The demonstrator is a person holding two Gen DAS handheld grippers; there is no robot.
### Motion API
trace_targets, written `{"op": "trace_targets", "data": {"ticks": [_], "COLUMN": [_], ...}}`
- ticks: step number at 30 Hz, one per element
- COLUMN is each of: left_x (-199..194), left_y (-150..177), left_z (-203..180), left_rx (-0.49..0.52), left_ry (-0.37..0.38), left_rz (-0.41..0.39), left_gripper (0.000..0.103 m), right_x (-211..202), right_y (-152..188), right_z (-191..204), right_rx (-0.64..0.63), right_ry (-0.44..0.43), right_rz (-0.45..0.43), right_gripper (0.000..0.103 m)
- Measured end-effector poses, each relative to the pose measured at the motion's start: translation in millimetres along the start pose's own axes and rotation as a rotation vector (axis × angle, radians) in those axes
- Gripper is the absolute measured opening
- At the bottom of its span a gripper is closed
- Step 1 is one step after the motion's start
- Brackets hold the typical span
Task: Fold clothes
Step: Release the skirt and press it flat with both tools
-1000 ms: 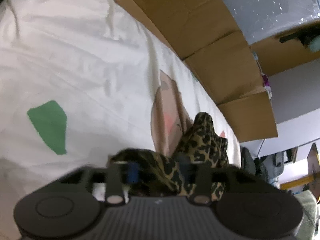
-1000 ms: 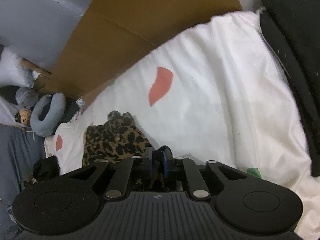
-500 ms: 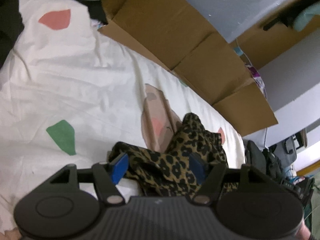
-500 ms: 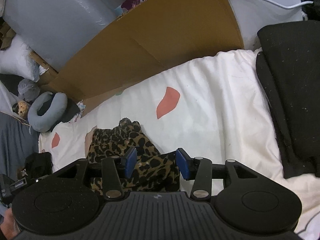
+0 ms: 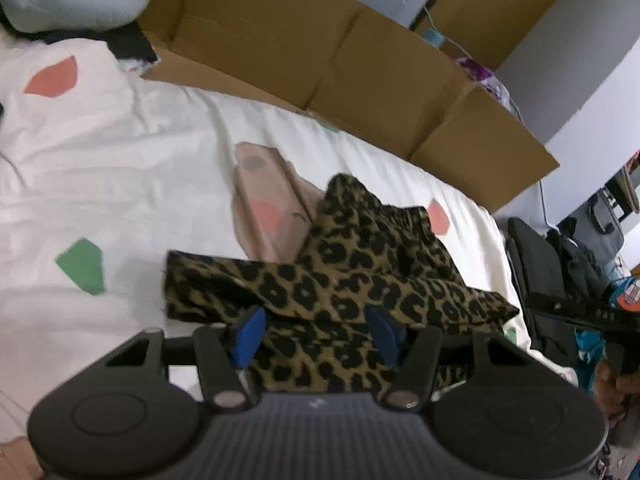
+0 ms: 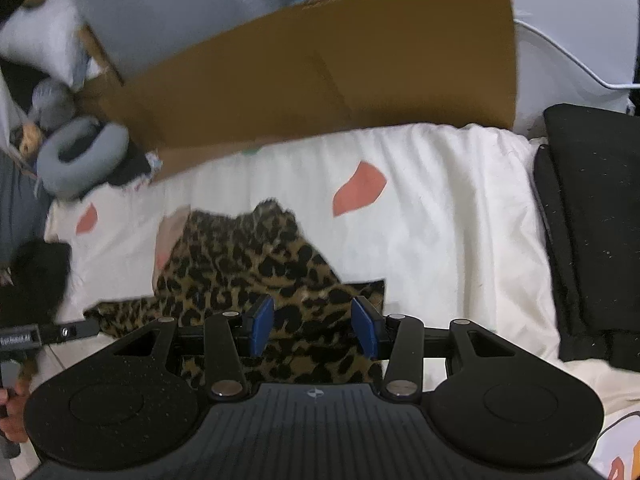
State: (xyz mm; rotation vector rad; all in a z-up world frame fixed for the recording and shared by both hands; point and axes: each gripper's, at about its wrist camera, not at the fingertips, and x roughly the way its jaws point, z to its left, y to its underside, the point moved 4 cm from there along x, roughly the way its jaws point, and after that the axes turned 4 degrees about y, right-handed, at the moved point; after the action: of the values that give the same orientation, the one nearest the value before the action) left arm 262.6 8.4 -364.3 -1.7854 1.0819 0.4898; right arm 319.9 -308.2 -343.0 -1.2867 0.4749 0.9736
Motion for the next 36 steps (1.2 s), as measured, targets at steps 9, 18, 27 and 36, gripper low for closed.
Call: {"op": "trace_targets", "data": {"ticks": [9, 18, 27, 36], "left_x": [35, 58, 55, 53], "left_y": [24, 37, 22, -9], "left_z": [-21, -16, -18, -18], "left_rx": [0.091, 0.145, 0.204, 0.210], "left_ry": [-0.025, -0.077, -0.096, -0.059], "left_rz": [0.107, 0.136, 0.064, 0.013], "left_gripper": [0.035, 0.034, 0.034, 0.036], "right_x": [24, 52, 66, 69], "right_y": [27, 48, 48, 22], "right_z": [31, 35, 36, 32], "right_rx": [-0.099, -0.171, -0.199, -0.183], "right_ry": [0.033, 0.112, 0.129, 0.098], "right_rz": [0.059, 0.104, 0.099, 0.066], "right_gripper": [0.047, 0.047, 0.046, 0.047]}}
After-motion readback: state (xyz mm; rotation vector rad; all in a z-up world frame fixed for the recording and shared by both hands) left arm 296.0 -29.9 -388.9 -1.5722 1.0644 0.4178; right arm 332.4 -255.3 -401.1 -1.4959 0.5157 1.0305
